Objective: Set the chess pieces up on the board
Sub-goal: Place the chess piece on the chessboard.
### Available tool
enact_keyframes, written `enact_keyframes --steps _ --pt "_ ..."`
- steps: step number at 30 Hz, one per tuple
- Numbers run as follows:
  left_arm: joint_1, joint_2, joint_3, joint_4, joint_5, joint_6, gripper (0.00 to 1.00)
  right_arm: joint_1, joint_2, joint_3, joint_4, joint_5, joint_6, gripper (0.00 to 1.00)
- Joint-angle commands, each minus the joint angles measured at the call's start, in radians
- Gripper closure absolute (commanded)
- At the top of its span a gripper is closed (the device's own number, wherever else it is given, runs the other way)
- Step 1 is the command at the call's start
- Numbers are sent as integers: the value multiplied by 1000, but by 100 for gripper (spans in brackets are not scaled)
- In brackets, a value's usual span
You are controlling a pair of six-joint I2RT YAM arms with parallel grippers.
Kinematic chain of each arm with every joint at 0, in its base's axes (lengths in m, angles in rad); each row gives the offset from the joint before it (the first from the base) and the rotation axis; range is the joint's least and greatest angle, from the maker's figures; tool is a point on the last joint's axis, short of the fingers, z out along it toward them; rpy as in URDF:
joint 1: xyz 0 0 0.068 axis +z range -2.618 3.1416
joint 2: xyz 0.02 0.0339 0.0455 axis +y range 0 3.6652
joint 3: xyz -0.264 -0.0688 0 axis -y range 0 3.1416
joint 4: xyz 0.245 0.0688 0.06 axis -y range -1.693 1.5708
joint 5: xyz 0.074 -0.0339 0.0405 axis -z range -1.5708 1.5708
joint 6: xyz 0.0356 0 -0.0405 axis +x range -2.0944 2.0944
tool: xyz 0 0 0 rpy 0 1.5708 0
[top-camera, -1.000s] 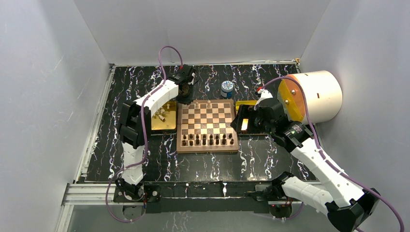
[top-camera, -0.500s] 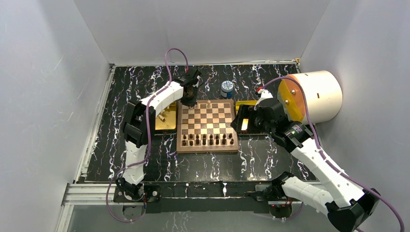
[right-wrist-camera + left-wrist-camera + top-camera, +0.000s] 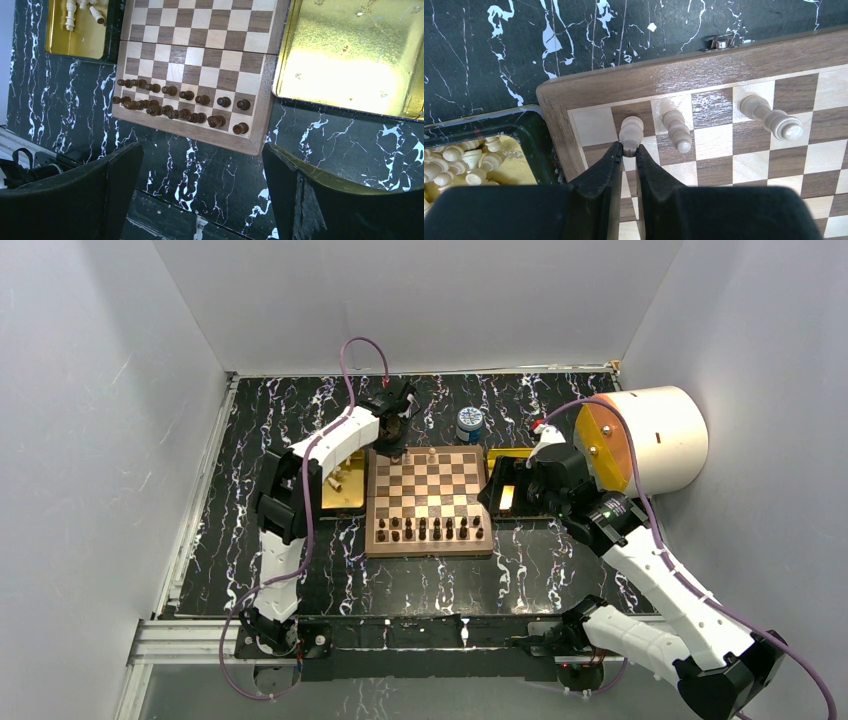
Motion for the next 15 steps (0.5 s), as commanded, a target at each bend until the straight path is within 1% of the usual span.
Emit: enact_keyframes --steps 1,8,15 --pt "-5 9 38 -13 -18 3 91 5 -25 7 23 25 -13 1" --pt "-5 16 42 -16 -17 5 91 6 -24 4 27 25 -15 1" --pt "-6 25 53 -24 -11 9 83 5 -19 4 29 26 -16 1"
